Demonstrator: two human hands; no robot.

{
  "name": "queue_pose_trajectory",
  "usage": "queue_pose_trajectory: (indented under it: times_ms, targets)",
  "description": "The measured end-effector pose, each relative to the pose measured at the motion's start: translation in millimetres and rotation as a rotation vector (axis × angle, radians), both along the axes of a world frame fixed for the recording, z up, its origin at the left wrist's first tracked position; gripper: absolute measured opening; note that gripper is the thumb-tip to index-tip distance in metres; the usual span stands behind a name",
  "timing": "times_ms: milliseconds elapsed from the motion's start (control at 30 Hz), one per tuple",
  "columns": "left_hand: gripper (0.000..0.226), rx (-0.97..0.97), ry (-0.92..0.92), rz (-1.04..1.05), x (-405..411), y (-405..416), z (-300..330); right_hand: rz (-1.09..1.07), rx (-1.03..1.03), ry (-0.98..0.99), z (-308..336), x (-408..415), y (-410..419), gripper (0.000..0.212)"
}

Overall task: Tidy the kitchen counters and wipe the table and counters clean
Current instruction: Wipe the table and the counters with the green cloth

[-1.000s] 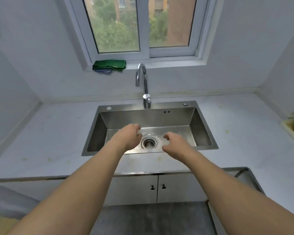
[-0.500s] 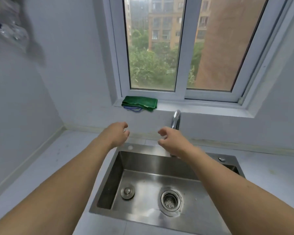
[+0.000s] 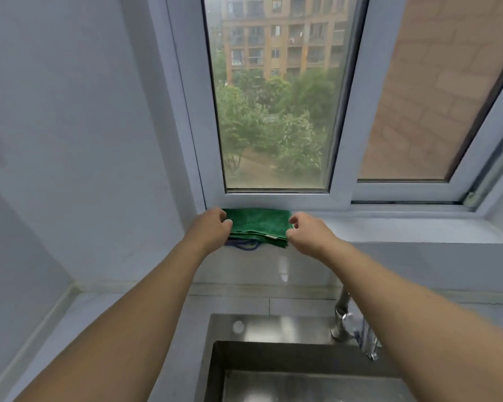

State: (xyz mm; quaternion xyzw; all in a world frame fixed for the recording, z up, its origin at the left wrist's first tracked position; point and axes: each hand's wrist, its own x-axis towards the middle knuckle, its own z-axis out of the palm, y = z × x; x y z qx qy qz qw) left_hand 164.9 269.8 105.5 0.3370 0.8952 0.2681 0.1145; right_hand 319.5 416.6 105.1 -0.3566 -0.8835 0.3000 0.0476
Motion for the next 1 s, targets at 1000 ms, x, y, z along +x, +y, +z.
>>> queue_pose_trajectory:
  times_ms: [1000]
  targets:
    - [0.014,0.639,0.041,0.074,-13.0,-13.8,-1.1,-0.181,0.008,0.426,-2.3,-37.0,-18.7,0.021]
